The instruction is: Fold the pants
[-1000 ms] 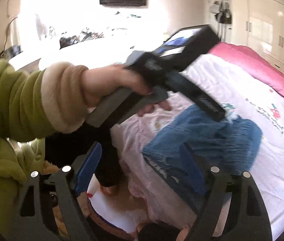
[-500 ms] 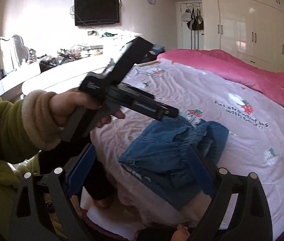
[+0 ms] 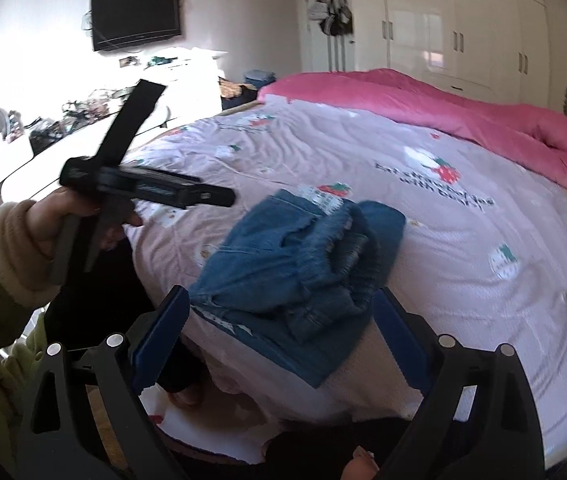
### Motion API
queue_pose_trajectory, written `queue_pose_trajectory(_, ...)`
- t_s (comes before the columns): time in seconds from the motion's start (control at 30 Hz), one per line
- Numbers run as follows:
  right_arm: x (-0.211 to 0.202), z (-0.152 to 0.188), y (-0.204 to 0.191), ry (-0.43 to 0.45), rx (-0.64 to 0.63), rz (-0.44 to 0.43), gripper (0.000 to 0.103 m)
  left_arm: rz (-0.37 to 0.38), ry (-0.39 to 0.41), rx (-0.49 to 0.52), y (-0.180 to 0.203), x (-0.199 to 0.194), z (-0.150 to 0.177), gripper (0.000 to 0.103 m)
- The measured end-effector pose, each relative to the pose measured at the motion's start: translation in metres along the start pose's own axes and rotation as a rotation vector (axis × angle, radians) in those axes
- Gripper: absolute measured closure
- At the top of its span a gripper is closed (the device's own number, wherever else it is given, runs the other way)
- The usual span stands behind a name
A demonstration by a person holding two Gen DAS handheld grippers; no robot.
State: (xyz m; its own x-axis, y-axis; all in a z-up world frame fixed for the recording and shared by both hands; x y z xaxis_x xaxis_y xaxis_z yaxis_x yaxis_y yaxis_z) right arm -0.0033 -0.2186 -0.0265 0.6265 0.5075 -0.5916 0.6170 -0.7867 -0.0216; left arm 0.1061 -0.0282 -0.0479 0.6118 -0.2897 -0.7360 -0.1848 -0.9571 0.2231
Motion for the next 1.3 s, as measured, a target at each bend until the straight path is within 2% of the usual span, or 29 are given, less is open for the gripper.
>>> queue_pose_trajectory(0.27, -0.003, 0.005, 0.020, -0.007, 0.071, 0.073, 0.008, 0.027, -0.003, 0.000, 0.002, -0.015, 0.022, 0.012)
queue_pose_trajectory(0.4, 0.002, 0.008, 0.034, -0.018, 0.152, 0.088, 0.007, 0.034, -0.006, 0.007, 0.006, -0.020, 0.031, 0.010)
queue_pose_trajectory(0.6, 0.028, 0.006, 0.056, -0.068, 0.273, 0.088, 0.005, 0.054, -0.039, -0.003, 0.013, -0.003, 0.039, 0.010)
queue_pose_trajectory(0.83, 0.063, -0.010, 0.069, -0.076, 0.383, 0.028, 0.005, 0.056, -0.067, -0.037, 0.013, 0.027, 0.034, 0.010)
queue_pose_trajectory(1.1, 0.094, -0.026, 0.082, -0.064, 0.441, -0.016, 0.005, 0.047, -0.095, -0.048, 0.013, 0.047, 0.030, 0.010)
queue_pose_trajectory(1.23, 0.118, -0.014, 0.094, -0.125, 0.441, 0.018, 0.005, 0.046, -0.109, -0.042, 0.018, 0.055, 0.033, 0.010)
queue_pose_trajectory(1.3, 0.124, -0.007, 0.094, -0.133, 0.447, -0.010, 0.005, 0.044, -0.110, -0.033, 0.019, 0.056, 0.034, 0.010)
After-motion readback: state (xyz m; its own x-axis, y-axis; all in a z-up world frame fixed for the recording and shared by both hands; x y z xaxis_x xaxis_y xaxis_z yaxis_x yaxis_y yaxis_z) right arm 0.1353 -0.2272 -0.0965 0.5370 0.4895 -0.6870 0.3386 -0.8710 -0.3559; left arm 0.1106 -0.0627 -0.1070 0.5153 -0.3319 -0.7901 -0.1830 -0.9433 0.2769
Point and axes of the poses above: each gripper's, at about its wrist camera, not at the fingertips, and x roughly the way its jaws point, y to its right, z to its underside, the point moved 8 cm from there along x, roughly the way its jaws point, and after that the axes turned 4 degrees about -x, right-handed, at the moved point
